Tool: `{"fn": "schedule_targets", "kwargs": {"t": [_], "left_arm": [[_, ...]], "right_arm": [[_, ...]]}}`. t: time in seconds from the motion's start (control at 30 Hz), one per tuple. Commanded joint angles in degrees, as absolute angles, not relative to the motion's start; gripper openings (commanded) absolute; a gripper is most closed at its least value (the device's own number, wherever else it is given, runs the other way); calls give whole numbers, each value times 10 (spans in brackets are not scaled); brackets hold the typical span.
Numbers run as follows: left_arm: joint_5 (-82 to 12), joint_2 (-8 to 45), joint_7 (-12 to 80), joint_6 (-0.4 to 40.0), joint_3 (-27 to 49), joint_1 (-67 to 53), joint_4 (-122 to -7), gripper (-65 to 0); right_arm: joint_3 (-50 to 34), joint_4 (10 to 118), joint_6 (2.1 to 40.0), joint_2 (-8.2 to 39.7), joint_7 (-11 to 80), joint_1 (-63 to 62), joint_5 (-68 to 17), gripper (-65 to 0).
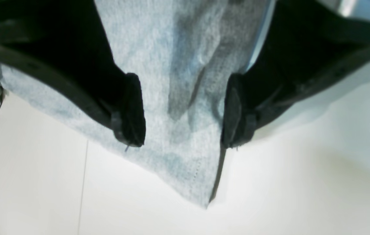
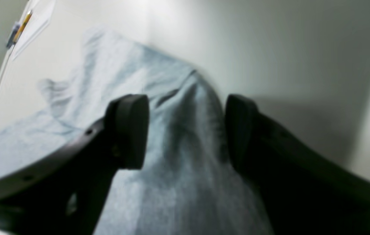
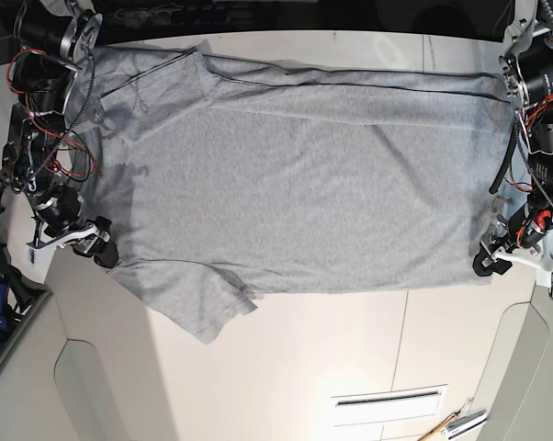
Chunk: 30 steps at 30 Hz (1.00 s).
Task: Fold the T-shirt properly
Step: 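Move both grippers to the opposite side edge and pinch it, then lift the second side edge and fold it over onto the first fold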
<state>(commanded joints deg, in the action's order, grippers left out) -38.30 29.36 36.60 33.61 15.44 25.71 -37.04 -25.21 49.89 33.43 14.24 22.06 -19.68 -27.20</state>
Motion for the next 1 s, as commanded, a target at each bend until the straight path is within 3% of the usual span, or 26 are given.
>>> {"fn": "schedule_targets", "kwargs": {"t": [0.37,0.5,0.6,0.73,0.77,0.87,1.0], "left_arm": [[-374,290,370,336,154,259,-370,-247],[-374,291,371,338,154,263,-370,-431],[-373,291,373,341,154,267,-370,-454],[-370,291,373,341,154,270,-371,-646],[-370,291,373,342,154,270,-371,-650],[-370,291,382,367,154,273,-371,-650],[-370,296,394,370,154,278,-380,-650]], "right_arm": [[-209,499,334,133,230,-206,-267,-281],[-209,499,334,133,230,-208,-263,-287],[-209,499,334,133,252,-215,-249,-413],[-209,500,334,135,258,-216,-242,-585],[-209,502,334,136,258,-216,-242,-634],[-209,514,335,136,263,-216,-235,-650],[-209,555,335,136,286,-216,-231,-650]]}}
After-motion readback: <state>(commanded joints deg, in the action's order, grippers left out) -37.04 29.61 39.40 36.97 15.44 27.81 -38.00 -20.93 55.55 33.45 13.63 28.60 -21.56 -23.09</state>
